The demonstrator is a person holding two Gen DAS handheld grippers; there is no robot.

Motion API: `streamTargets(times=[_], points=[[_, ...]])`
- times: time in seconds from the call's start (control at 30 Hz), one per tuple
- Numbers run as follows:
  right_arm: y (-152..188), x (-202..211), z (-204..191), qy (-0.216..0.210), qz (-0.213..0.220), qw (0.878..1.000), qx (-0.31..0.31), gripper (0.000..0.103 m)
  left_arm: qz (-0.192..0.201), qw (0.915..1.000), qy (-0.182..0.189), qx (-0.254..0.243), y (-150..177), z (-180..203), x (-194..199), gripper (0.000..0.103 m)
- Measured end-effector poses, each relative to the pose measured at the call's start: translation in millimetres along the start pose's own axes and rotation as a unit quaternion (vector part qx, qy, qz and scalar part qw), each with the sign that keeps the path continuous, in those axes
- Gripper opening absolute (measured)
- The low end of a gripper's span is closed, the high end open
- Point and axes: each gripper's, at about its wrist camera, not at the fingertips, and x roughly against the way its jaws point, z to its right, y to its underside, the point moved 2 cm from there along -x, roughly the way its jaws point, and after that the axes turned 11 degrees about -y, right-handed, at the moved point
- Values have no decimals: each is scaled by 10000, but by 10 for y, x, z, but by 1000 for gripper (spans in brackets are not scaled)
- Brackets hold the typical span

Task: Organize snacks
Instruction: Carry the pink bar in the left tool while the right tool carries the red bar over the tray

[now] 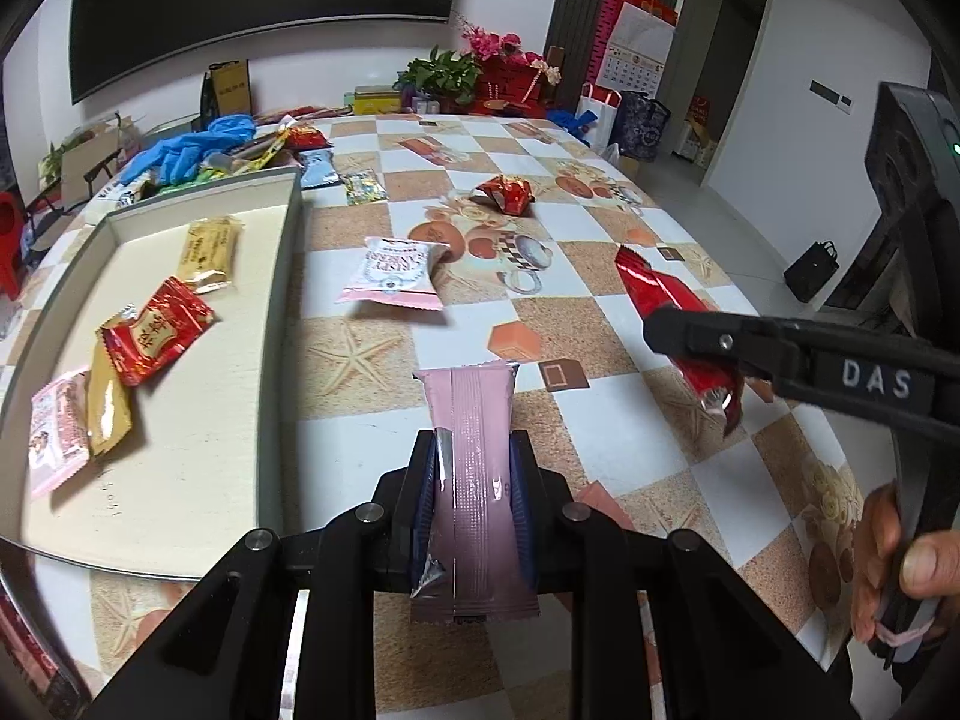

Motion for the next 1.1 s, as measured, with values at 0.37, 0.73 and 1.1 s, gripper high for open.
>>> streamTargets(times=[0.37, 0.73, 1.1], points=[[76, -9, -197, -83, -23, 9999, 98, 21, -27, 9993, -367, -86, -27, -19, 16, 25], [104, -85, -455, -283, -122, 9991, 288, 21, 42, 9987, -484, 124, -94, -223, 137, 25], [-8, -258, -897, -549, -242, 9959, 676, 22, 16, 9959, -710, 560, -114, -612, 180, 25]])
